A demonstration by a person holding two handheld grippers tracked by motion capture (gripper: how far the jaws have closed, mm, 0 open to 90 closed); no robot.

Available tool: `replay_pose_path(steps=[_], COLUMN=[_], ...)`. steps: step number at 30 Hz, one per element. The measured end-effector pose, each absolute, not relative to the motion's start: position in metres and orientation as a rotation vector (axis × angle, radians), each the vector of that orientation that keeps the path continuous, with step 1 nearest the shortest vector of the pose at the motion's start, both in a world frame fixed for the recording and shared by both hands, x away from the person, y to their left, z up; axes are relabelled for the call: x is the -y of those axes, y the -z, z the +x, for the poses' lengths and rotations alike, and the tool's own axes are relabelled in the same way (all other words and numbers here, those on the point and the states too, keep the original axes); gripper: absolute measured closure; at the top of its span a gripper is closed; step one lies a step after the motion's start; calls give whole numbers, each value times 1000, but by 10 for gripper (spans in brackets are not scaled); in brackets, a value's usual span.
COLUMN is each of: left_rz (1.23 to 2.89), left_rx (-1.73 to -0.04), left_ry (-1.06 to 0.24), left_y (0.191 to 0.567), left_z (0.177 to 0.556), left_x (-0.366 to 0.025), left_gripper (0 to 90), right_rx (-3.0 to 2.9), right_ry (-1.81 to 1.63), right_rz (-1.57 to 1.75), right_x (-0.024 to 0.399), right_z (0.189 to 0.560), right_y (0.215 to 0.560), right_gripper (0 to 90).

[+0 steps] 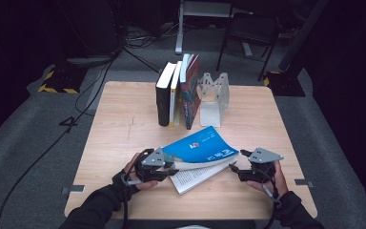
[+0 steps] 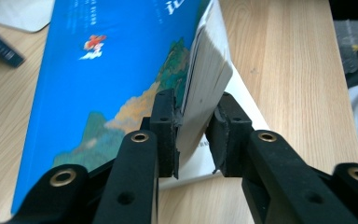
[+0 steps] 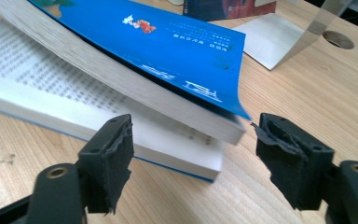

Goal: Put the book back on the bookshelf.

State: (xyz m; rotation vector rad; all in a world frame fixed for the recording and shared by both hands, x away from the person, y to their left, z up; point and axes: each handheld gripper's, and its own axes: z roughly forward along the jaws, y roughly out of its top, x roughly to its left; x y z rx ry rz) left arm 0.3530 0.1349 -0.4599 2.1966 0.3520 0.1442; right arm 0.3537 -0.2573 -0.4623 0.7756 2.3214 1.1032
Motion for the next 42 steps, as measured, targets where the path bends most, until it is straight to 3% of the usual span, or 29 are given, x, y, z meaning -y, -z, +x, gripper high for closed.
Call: replay_pose_path(steps=[11, 17, 19, 20, 22, 27, 32, 33, 37, 42], left_rz=[2207, 2221, 2220, 2229, 2168, 2197, 2236, 2269, 2347, 2363], left_rx=[-375, -409, -439, -486, -544, -504, -402, -395, -348, -412], left_ry=[-179, -184, -181, -246, -194, -238, -308, -327, -363, -388], left_y=[462, 463, 464, 466, 467, 454, 443, 443, 449, 454], left_z=[361, 368, 369, 370, 373, 361, 341, 337, 332, 335], left_x=[-166, -183, -191, -197, -206, -182, -140, -125, -100, -96], left_gripper=[707, 703, 745, 830, 813, 585, 431, 366, 323, 319], right_rx=[-2408, -2427, -2411, -2412, -2390, -2361, -2346, -2357, -2363, -2389], right_ry=[-1031, -1098, -1113, -1115, -1077, -1065, -1041, -1047, -1067, -1066], right_rz=[616, 541, 484, 470, 409, 405, 390, 399, 389, 338], right_x=[239, 232, 227, 225, 218, 219, 216, 215, 212, 205], right_z=[374, 384, 382, 382, 379, 377, 375, 374, 369, 356], right_y=[472, 480, 478, 478, 477, 476, 470, 469, 465, 462], right_gripper=[262, 374, 404, 417, 411, 520, 524, 540, 564, 601])
